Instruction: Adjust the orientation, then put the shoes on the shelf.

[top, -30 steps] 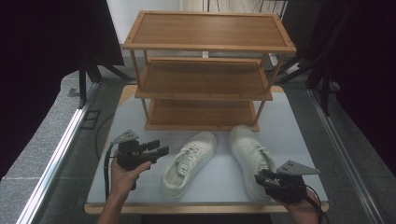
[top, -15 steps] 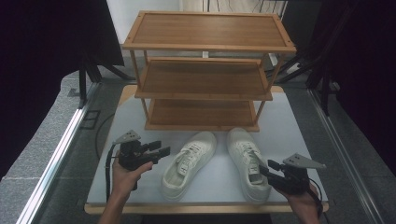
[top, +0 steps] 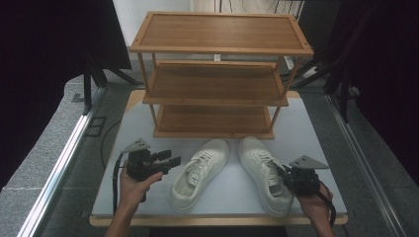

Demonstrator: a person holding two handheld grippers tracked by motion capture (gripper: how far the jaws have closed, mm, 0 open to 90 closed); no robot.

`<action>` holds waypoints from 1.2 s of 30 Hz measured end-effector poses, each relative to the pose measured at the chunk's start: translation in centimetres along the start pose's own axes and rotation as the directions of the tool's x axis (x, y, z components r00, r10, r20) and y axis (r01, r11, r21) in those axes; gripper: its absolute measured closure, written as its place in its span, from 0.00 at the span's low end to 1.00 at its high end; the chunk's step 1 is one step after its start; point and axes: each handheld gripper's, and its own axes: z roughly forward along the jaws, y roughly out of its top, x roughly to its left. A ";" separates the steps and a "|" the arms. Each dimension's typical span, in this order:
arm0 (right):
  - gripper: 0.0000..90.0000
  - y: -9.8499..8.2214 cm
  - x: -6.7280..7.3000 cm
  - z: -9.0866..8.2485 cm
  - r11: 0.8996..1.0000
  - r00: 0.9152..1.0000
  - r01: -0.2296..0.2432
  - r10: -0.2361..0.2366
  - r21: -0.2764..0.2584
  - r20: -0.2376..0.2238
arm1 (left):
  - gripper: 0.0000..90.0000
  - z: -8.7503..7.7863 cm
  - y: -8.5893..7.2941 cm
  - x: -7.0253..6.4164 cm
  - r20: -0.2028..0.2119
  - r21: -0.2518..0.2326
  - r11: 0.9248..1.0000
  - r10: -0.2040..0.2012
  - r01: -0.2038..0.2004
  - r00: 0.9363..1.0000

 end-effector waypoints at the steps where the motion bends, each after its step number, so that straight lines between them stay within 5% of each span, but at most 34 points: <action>1: 0.89 0.0 -0.3 -0.1 1.000 1.000 -0.004 0.004 -0.003 -0.009 | 0.50 0.0 0.0 0.0 0.001 0.001 1.000 0.001 -0.001 1.000; 9: 0.89 -0.9 -3.2 -1.3 1.000 1.000 -0.019 0.019 -0.004 -0.025 | 0.50 -0.3 0.0 0.3 -0.007 -0.007 1.000 -0.010 0.010 1.000; 17: 0.87 -1.4 -4.0 -0.9 0.998 0.996 -0.018 0.014 -0.052 -0.088 | 0.50 -0.1 -0.1 0.2 -0.007 -0.001 1.000 -0.007 0.007 1.000; 20: 0.80 -1.4 -4.4 -0.7 0.997 0.992 -0.038 0.030 -0.065 -0.123 | 0.50 -0.1 -0.1 0.4 -0.009 -0.001 1.000 -0.013 0.013 1.000; 23: 0.68 -1.4 -4.8 -1.0 0.989 0.981 -0.105 0.085 -0.109 -0.176 | 0.50 -0.1 -0.1 0.4 -0.010 -0.003 1.000 -0.013 0.013 1.000; 28: 0.59 -1.0 -5.2 -2.8 0.970 0.977 -0.132 0.093 -0.205 -0.191 | 0.50 -0.6 0.0 -0.1 -0.014 -0.010 1.000 0.005 -0.005 1.000; 31: 0.56 -0.5 -5.0 -3.8 0.967 0.983 -0.111 0.073 -0.229 -0.171 | 0.49 -0.8 0.3 -0.6 -0.019 -0.008 1.000 0.029 -0.029 0.999; 36: 0.53 -0.6 -5.0 -3.7 0.973 0.979 -0.097 0.056 -0.208 -0.197 | 0.47 -0.6 0.0 -1.5 -0.036 0.031 0.997 0.077 -0.076 0.996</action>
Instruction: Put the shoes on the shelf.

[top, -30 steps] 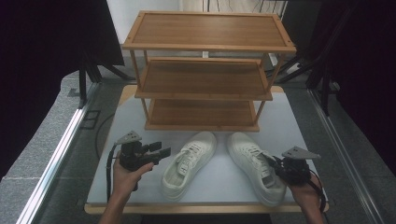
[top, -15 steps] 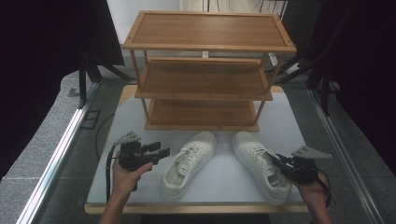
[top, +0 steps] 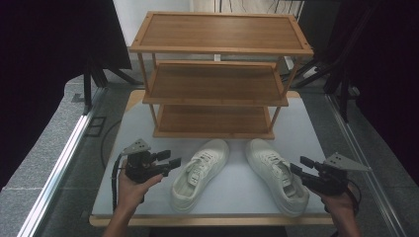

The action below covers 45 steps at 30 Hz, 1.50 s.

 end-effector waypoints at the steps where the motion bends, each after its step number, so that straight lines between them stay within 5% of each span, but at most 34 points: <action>1: 0.53 -0.1 -0.1 0.1 1.000 1.000 0.003 -0.003 0.011 -0.003 | 0.47 0.2 -0.3 -0.1 -0.009 0.016 1.000 0.009 -0.009 1.000; 8: 0.49 -0.3 0.2 1.2 0.996 1.000 0.017 -0.017 0.082 0.008 | 0.47 2.2 -1.0 -0.6 -0.032 0.087 0.995 0.054 -0.051 0.998; 15: 0.51 -0.6 0.1 3.6 0.987 0.999 0.039 -0.042 0.156 0.011 | 0.48 5.2 -0.9 -1.1 -0.077 0.157 0.982 0.117 -0.104 0.990; 19: 0.55 -1.0 -0.1 4.8 0.979 0.997 0.067 -0.071 0.194 0.013 | 0.55 6.8 -1.2 -0.7 -0.117 0.212 0.969 0.157 -0.129 0.981; 23: 0.66 -1.0 -0.4 5.4 0.976 0.997 0.060 -0.070 0.211 0.040 | 0.66 7.6 -1.4 -0.7 -0.101 0.232 0.965 0.153 -0.126 0.983; 28: 0.77 -1.1 -0.6 6.4 0.968 0.992 0.078 -0.099 0.240 0.074 | 0.85 8.4 -1.3 -1.5 -0.162 0.274 0.945 0.230 -0.180 0.960; 31: 0.86 -1.0 -0.4 6.5 0.961 0.987 0.097 -0.127 0.258 0.102 | 0.88 8.5 -1.1 -1.6 -0.172 0.287 0.939 0.245 -0.190 0.954; 34: 0.92 -1.0 -0.3 6.5 0.962 0.985 0.097 -0.130 0.257 0.117 | 0.91 8.4 -1.2 -1.4 -0.168 0.264 0.947 0.229 -0.180 0.959; 39: 0.93 -1.0 -0.7 6.1 0.977 0.993 0.038 -0.060 0.211 0.099 | 0.92 7.6 -1.0 -0.2 -0.084 0.184 0.977 0.128 -0.110 0.988; 42: 0.93 -0.5 -0.7 5.2 0.988 0.996 0.002 -0.016 0.152 0.088 | 0.92 6.7 -0.7 -0.3 -0.064 0.152 0.981 0.135 -0.124 0.989; 45: 0.93 0.1 -0.6 4.1 0.995 0.997 -0.061 0.057 0.077 0.056 | 0.91 5.3 -0.3 -0.2 -0.022 0.090 0.992 0.089 -0.087 0.996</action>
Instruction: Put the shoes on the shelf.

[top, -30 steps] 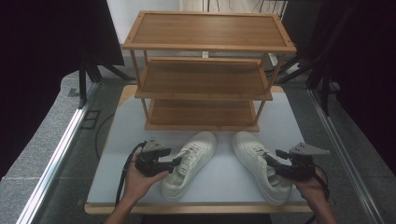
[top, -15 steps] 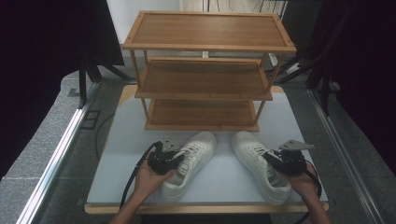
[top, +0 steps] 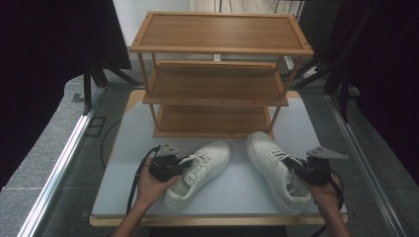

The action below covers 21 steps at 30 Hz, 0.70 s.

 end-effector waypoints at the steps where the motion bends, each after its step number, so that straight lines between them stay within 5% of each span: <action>1: 0.93 0.1 0.0 -0.4 1.000 1.000 -0.023 0.023 -0.021 -0.016 | 0.91 -0.6 0.1 0.1 0.022 -0.027 0.999 -0.018 0.019 1.000; 5: 0.93 0.5 0.2 -1.6 0.992 0.994 -0.099 0.094 -0.077 -0.064 | 0.91 -2.9 0.3 0.5 0.111 -0.130 0.987 -0.076 0.090 0.991; 11: 0.93 1.5 0.3 -2.9 0.980 0.985 -0.148 0.134 -0.134 -0.108 | 0.91 -6.0 1.3 1.0 0.189 -0.249 0.953 -0.125 0.170 0.974; 21: 0.93 3.4 0.7 -4.4 0.959 0.978 -0.188 0.161 -0.214 -0.136 | 0.91 -8.7 3.0 1.8 0.175 -0.345 0.915 -0.157 0.209 0.972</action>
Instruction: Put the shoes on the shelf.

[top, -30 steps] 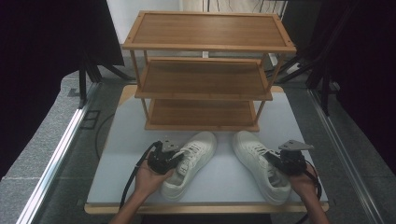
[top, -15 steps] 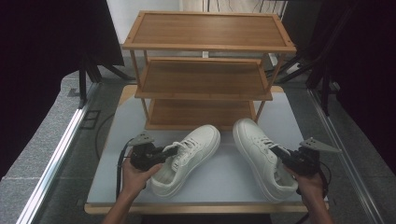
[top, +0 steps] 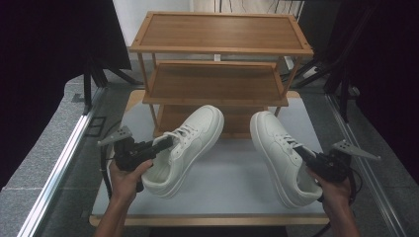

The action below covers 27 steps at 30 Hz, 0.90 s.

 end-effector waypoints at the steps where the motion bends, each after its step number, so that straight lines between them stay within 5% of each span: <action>1: 0.93 0.3 0.1 0.0 1.000 1.000 0.004 -0.004 -0.005 0.000 | 0.91 -0.1 0.2 0.0 0.001 -0.009 1.000 -0.001 0.001 1.000; 12: 0.93 3.9 1.6 1.3 0.999 1.000 0.010 -0.010 -0.038 -0.012 | 0.91 0.7 3.1 0.2 0.012 -0.066 0.998 -0.023 0.023 1.000; 27: 0.93 9.4 2.8 5.4 1.000 1.000 0.010 -0.009 -0.030 0.006 | 0.90 3.5 7.4 0.7 -0.046 -0.097 0.995 -0.014 0.009 0.999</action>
